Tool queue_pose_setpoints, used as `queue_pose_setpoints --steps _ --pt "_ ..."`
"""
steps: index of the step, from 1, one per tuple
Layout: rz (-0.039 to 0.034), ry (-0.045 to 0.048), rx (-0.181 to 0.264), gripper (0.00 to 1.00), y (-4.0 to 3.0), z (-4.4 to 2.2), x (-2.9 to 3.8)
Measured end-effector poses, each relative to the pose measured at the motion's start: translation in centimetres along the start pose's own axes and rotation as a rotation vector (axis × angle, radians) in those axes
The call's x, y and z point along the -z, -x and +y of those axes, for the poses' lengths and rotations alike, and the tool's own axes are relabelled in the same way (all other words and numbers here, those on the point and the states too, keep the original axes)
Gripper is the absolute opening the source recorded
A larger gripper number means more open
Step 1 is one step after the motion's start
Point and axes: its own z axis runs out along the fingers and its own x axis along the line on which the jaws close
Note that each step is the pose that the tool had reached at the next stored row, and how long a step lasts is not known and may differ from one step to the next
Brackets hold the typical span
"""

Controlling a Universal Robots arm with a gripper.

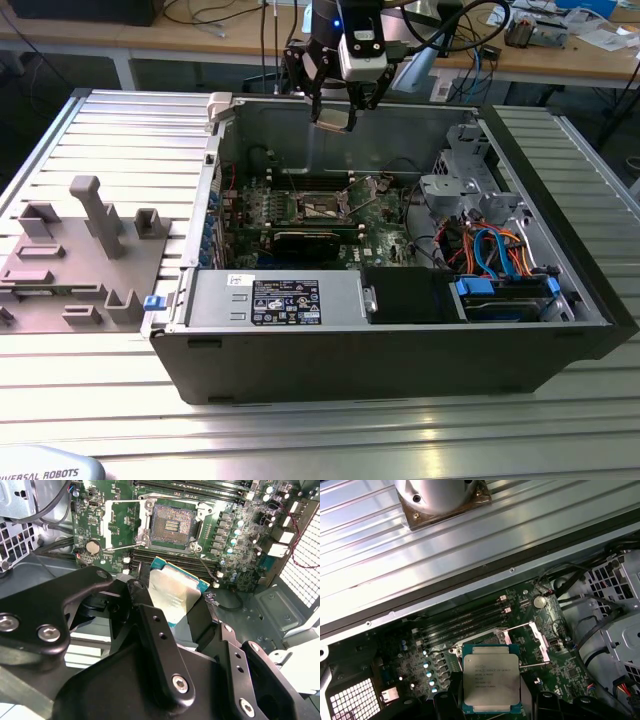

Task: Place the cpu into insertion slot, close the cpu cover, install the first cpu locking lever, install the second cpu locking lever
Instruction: 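Place the cpu into insertion slot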

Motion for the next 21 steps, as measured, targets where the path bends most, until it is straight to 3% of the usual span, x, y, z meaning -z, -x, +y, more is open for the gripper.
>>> queue_pose_setpoints --steps 21 --pt "-0.0009 0.0001 -0.01 0.54 0.0 0.0 0.0"
